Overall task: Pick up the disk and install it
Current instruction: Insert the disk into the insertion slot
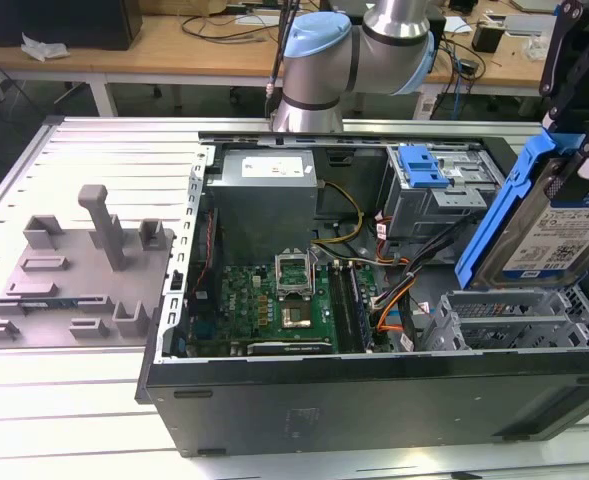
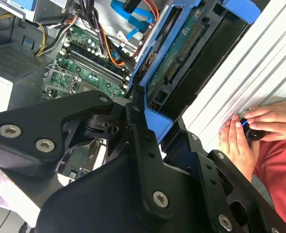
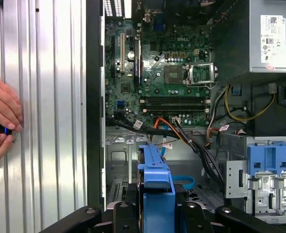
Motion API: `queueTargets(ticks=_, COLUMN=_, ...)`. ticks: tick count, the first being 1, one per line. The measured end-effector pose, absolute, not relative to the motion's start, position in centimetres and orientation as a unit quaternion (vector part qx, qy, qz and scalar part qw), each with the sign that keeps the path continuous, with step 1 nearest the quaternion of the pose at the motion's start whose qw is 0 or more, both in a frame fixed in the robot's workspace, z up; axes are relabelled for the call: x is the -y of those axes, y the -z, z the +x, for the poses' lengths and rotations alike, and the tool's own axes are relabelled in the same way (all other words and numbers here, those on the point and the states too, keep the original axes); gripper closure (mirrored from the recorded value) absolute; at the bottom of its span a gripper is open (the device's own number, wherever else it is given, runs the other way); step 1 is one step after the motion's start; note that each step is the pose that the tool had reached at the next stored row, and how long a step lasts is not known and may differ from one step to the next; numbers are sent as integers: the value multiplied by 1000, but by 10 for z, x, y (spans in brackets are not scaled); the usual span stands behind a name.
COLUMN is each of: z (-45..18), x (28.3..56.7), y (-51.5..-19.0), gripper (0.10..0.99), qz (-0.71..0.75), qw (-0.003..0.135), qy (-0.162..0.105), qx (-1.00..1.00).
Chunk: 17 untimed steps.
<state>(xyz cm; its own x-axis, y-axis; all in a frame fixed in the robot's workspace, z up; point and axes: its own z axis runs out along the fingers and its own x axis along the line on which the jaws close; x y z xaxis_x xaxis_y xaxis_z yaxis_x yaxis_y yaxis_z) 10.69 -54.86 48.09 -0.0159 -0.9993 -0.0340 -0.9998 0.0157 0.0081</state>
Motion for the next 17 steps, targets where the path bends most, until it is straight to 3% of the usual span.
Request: queueTargets(ticks=17, z=108, x=551, y=-472, gripper=718, qz=-701, qw=9, qy=-15, qx=-713)
